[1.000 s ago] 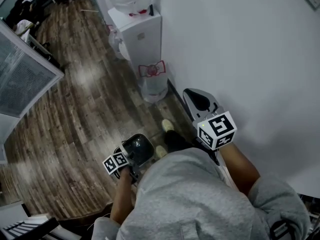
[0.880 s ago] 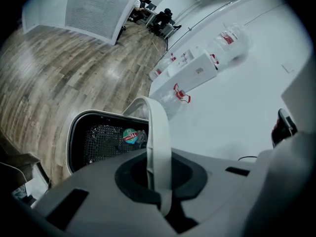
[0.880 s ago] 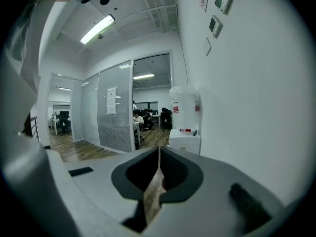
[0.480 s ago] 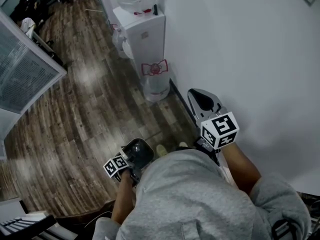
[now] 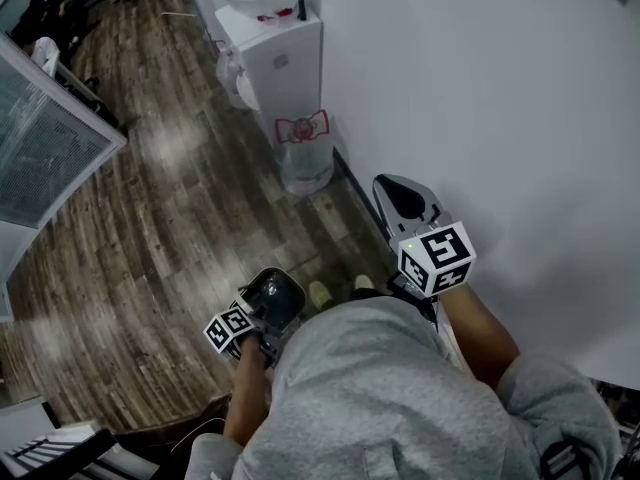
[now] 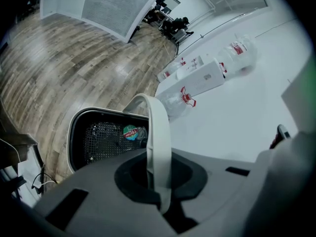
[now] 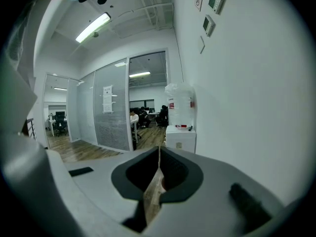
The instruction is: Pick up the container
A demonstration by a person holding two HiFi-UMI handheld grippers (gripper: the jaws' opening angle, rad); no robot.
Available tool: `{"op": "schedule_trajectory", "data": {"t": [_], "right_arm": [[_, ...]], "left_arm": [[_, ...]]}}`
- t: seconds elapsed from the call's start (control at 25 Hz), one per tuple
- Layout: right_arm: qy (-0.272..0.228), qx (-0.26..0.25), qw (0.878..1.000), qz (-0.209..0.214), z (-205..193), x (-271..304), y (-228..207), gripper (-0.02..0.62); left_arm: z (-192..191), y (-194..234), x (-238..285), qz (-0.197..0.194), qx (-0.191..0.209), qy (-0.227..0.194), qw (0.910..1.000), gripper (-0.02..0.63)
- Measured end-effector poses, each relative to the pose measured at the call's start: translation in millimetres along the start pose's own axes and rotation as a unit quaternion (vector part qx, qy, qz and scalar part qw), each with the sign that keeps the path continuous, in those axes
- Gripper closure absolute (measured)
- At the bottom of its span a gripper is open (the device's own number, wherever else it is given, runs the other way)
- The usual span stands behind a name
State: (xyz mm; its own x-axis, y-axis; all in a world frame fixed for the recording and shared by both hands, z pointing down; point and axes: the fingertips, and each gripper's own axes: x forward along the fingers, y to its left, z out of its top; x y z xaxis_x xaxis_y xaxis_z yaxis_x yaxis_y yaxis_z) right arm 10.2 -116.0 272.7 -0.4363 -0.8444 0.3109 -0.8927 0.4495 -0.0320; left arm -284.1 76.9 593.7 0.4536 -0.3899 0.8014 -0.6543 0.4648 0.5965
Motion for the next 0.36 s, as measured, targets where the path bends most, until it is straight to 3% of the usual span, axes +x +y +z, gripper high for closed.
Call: {"op": "schedule_trajectory", "data": {"t": [0.36], "right_arm": [[-0.008, 0.000, 1.000, -0.004, 3.9, 7.0, 1.7, 0.568]], "left_arm": [[3.6, -6.4, 10.4, 0.000, 0.026, 0.022, 0.9994, 0.588]]}}
